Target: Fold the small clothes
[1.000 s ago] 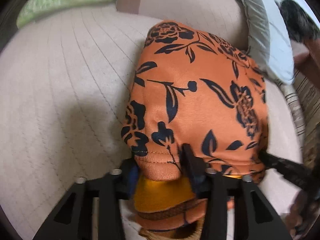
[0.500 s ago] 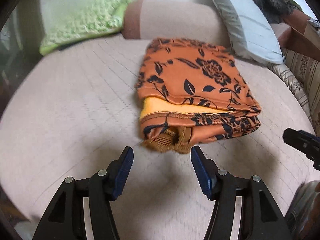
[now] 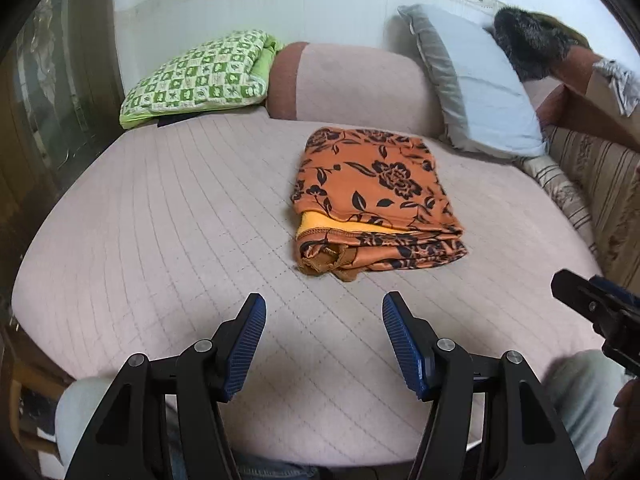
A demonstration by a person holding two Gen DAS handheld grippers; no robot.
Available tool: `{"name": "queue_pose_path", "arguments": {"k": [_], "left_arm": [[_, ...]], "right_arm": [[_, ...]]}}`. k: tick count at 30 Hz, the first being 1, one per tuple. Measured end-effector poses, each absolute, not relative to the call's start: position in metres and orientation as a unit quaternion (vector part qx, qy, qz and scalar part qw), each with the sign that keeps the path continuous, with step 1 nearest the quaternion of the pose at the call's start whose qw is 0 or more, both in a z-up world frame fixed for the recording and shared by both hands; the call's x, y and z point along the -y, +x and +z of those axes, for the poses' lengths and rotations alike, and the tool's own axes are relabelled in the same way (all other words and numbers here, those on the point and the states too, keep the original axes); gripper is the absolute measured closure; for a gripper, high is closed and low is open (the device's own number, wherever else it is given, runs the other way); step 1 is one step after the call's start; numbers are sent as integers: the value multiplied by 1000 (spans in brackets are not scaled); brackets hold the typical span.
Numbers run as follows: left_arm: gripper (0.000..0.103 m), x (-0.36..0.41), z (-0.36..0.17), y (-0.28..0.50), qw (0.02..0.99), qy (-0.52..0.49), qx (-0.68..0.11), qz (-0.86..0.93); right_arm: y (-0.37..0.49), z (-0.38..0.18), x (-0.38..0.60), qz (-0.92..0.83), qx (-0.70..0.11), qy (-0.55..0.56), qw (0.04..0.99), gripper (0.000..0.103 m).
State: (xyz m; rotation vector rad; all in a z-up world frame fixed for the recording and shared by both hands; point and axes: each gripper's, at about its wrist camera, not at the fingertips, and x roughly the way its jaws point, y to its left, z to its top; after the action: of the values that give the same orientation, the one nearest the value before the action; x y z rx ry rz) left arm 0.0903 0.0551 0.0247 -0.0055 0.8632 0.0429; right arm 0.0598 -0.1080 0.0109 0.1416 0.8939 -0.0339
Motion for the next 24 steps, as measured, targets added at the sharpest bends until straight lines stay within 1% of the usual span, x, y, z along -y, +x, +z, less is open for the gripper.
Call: {"name": "queue_pose_path", "arguments": {"k": [6, 11, 24], "left_arm": [[40, -61, 60, 60, 916, -5, -400, 14], [31, -59, 80, 34, 921, -2, -388, 21], [31, -62, 104, 20, 925, 1, -381, 7]], "right_arm": [[32, 30, 107, -16, -431, 58, 900, 18], [12, 43, 99, -21, -431, 36, 902, 18], [1, 60, 95, -30, -420, 20, 907, 18]]}}
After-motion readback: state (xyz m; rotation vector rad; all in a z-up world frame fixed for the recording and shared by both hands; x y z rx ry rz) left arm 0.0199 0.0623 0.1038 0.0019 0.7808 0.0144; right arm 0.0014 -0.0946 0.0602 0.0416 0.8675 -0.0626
